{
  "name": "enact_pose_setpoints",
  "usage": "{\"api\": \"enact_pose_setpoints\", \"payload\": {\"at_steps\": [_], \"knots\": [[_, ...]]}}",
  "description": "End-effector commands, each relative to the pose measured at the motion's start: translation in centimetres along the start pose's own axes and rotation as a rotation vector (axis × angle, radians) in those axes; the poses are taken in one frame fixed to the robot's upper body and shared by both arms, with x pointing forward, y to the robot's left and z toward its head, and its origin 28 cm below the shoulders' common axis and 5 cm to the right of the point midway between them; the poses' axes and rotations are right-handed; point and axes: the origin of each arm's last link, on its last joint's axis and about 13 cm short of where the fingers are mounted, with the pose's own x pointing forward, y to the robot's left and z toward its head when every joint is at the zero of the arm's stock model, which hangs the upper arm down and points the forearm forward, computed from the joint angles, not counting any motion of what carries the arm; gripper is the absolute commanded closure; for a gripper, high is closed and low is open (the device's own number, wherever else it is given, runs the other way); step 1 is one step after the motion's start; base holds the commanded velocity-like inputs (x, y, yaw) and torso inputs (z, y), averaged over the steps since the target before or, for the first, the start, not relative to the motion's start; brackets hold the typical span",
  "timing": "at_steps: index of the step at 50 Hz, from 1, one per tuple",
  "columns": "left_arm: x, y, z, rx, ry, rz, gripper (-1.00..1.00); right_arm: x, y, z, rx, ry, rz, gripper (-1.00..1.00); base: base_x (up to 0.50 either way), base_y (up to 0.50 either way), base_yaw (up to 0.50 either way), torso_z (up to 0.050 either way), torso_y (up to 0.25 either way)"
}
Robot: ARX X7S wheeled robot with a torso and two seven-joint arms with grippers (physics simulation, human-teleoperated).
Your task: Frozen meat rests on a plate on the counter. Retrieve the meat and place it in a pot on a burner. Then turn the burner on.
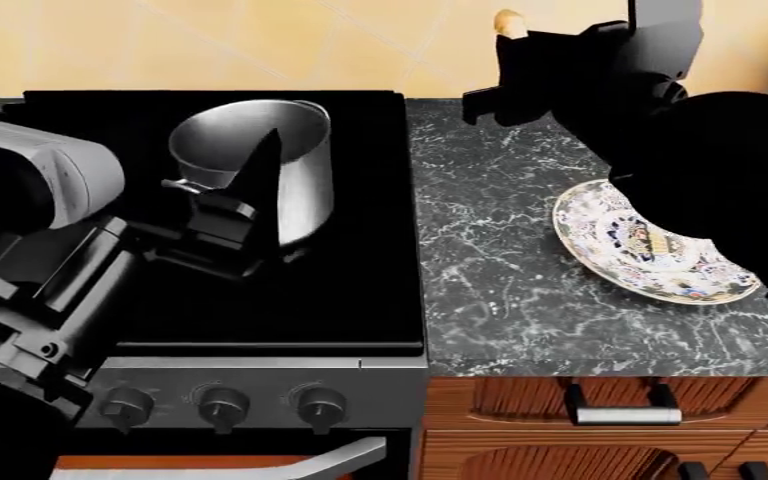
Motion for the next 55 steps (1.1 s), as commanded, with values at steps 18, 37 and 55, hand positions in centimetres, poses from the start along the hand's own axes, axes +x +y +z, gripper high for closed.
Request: {"api": "enact_pose_setpoints", "payload": {"at_steps": [18,37,55], "knots": [[-0.1,0.3,0.0,-0.007,-0.006,0.011,-1.00,0.1,0.3,0.3,-0.015,0.002,0.020,1.00,0.00,0.50,0.00,0.000,0.000],[-0.3,0.2,-0.1,-0.011,-0.004,0.013,-1.00,0.3,0.5,0.3,-0.019,0.006,0.031,1.00,0.00,0.50,0.00,0.000,0.000],[-0.1,0.4,-0.8,-0.039,0.006,0.009,-1.00,1.8,-0.1,3.2,0.008,0.131,0.075,1.00,0.00,0.17,0.00,0.000,0.000]]}}
